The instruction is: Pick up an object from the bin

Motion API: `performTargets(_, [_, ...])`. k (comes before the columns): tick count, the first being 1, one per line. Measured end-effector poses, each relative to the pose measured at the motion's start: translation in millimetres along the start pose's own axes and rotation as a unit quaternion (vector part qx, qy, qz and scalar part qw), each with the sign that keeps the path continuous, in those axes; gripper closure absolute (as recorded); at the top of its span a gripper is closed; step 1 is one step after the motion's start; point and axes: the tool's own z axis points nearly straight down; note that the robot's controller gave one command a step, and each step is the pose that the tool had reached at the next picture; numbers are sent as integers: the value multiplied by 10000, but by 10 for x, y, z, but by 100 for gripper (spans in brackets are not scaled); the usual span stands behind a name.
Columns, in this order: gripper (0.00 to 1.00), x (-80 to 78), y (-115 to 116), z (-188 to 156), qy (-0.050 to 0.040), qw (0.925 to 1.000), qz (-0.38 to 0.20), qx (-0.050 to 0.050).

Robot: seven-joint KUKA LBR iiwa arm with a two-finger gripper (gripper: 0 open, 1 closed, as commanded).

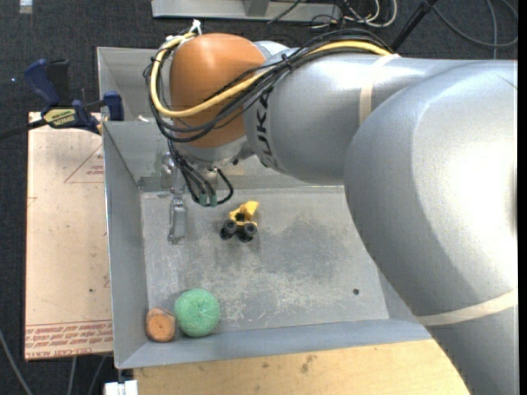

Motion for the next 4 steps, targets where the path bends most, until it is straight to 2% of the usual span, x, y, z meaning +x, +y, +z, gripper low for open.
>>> performTargets(1, [0, -13, -10, -51, -29, 10000, 15, -6])
performTargets(2, [0, -96, -161, -191, -17, 9993, 370, -12])
performTargets(3, [0, -144, -279, -312, -54, 9991, 414, 1])
performTargets(4, [0, -36, -508, -185, -35, 10000, -58, -5])
